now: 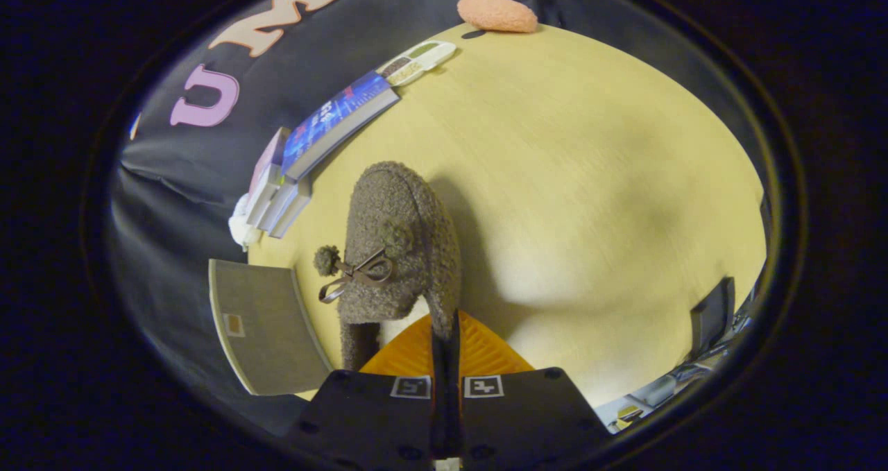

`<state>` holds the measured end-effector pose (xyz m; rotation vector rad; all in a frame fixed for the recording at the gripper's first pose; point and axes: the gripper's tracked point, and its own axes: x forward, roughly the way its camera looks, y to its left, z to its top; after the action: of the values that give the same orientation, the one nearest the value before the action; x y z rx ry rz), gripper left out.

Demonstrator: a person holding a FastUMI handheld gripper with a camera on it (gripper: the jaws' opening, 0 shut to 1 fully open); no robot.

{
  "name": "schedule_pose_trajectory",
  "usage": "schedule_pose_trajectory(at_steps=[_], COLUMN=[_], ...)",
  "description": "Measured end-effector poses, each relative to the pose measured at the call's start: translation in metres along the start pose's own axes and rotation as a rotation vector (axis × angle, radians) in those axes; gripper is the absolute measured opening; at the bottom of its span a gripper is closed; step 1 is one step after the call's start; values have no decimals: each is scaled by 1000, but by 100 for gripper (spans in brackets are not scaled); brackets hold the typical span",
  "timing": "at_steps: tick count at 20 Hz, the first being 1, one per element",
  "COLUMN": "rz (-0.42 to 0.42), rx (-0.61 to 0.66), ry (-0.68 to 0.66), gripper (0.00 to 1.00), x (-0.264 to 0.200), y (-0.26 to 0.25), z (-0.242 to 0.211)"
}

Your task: Open the storage box then place both shoes into the box .Put the left shoe in first, then the right shoe, with the right side of both shoes facing outward in a uniform manner.

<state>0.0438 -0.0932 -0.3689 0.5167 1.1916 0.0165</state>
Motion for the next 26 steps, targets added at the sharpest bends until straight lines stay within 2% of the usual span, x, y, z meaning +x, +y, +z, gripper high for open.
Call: schedule_pose_trajectory(at_steps=[4, 9, 12, 17, 22, 26], rz=[157, 223, 293, 391, 368, 220], rx=[48, -44, -89, -172, -227, -264], ry=[-2, -30, -29, 15, 82, 85], gripper=[4, 4, 4, 4, 4, 3], x=[-20, -48, -64, -72, -46, -11], y=[63, 136, 194, 283, 333, 328], z=[-3, -9, -13, -54, -96, -118])
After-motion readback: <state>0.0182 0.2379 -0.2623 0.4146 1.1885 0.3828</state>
